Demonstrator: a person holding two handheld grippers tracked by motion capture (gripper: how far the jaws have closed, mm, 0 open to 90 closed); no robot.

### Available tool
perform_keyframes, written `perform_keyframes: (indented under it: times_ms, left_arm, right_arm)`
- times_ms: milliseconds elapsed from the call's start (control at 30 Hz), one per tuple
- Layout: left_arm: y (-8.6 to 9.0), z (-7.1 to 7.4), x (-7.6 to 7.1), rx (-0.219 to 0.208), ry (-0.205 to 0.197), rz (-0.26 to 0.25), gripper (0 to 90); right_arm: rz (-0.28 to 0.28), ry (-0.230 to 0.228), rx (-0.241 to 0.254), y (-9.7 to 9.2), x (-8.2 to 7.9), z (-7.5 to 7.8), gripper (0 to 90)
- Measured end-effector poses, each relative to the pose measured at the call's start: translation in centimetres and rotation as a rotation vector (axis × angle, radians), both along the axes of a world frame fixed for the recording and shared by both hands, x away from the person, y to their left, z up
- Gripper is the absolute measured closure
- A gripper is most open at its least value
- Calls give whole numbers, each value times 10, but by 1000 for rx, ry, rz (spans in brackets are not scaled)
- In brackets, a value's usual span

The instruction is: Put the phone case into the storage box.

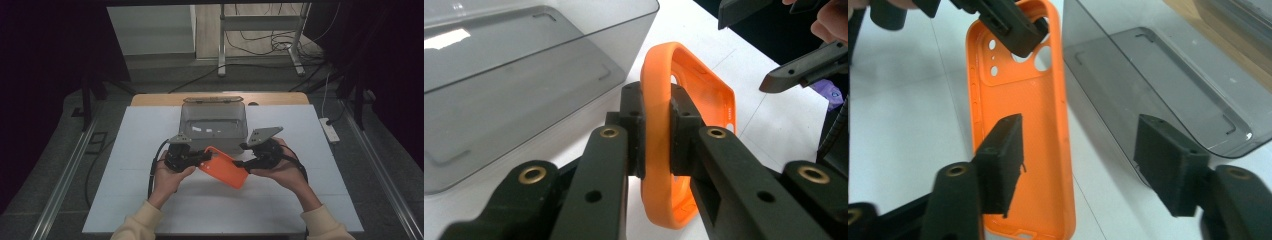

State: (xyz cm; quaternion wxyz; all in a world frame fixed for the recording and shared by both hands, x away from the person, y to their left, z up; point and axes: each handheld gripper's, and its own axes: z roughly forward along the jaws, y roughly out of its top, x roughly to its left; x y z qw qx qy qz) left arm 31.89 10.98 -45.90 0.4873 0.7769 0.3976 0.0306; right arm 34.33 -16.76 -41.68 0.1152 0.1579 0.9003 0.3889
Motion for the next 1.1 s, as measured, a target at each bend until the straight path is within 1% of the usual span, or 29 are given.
perform_keyframes:
  times_ms: [33,100,133,300,433,500,700,833,1000,1100]
  left_arm:
    - [1,1,0,-3,-1,-1,810]
    - [3,1,0,-13,-2,-1,810]
    - [3,1,0,-13,-2,-1,810]
    - [5,1,0,-13,-10,-4,810]
    - [7,2,-1,-15,-18,-7,810]
    - [7,2,-1,-15,-23,-6,810]
    - [8,3,-2,-22,-31,-1,810]
    - [9,3,-2,-23,-34,-2,810]
    - [7,4,-3,-21,-43,-4,809]
    - [6,4,-3,-19,-46,-9,809]
  right_arm:
    - [-4,5,7,-1,1,0,337]
    - [-12,20,25,-4,3,0,285]
    - [-12,20,25,-4,3,0,285]
    - [-26,46,48,-9,7,-2,218]
    - [-37,79,76,-12,11,-5,184]
    - [-36,93,84,-12,12,-5,176]
    - [-31,112,93,-11,12,-7,157]
    - [-35,126,114,-11,13,-8,155]
    - [-26,128,134,-8,12,-9,175]
    - [-23,130,133,-6,11,-11,176]
